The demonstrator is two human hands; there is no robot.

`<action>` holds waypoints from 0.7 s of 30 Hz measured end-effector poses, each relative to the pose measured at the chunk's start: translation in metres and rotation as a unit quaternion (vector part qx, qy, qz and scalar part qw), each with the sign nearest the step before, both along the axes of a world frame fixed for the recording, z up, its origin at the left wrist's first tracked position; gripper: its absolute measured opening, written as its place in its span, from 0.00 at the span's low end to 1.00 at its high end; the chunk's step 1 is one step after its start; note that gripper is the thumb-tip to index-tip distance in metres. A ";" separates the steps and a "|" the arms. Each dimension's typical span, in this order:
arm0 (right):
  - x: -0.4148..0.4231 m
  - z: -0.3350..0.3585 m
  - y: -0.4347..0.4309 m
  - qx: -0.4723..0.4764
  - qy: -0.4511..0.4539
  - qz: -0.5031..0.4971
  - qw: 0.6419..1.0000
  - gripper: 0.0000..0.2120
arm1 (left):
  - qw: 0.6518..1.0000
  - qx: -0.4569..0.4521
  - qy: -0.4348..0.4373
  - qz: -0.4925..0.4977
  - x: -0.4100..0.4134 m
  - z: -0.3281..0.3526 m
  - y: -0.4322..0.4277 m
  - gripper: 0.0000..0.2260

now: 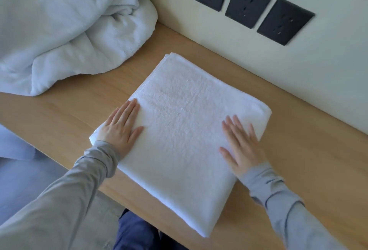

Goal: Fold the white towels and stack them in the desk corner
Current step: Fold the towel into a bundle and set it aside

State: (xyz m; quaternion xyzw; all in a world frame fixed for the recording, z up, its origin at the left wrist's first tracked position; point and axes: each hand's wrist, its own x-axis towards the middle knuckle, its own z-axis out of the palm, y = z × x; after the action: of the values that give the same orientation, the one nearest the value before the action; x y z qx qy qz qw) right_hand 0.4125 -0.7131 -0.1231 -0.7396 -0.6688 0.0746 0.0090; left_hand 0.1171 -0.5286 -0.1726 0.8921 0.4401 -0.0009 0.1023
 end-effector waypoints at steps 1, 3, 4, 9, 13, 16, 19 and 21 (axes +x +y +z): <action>-0.023 -0.001 -0.011 0.002 -0.007 0.071 0.997 0.29 | 1.000 0.000 0.004 0.001 0.001 0.000 -0.001 0.34; -0.066 -0.009 -0.034 -0.017 -0.003 0.174 0.985 0.30 | 1.000 0.006 0.003 0.009 0.002 0.001 -0.004 0.35; -0.085 -0.014 -0.044 -0.029 -0.001 0.209 0.977 0.30 | 1.000 0.013 -0.002 0.017 0.003 0.003 -0.006 0.35; -0.128 -0.012 -0.060 -0.066 0.016 0.306 0.950 0.27 | 0.974 0.010 -0.105 0.199 0.006 0.011 -0.041 0.27; -0.077 0.005 -0.005 0.007 0.267 0.158 0.951 0.22 | 0.826 -0.047 -0.265 0.496 0.023 0.027 -0.096 0.30; 0.001 0.011 0.070 0.046 0.273 -0.019 0.961 0.23 | 0.639 -0.162 -0.375 0.651 0.039 0.032 -0.130 0.18; 0.063 0.002 0.130 -0.001 0.282 -0.148 0.948 0.26 | 0.509 -0.281 -0.433 0.689 0.057 0.033 -0.157 0.20; 0.086 -0.008 0.152 -0.052 0.306 -0.202 0.929 0.27 | 0.487 -0.322 -0.430 0.688 0.067 0.037 -0.167 0.20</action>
State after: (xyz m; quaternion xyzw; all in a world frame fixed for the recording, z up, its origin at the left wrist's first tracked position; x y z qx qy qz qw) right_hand 0.4983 -0.5610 -0.1308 -0.8001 -0.4649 0.3282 0.1898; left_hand 0.1844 -0.6952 -0.1358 0.0992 0.7841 0.3119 0.5273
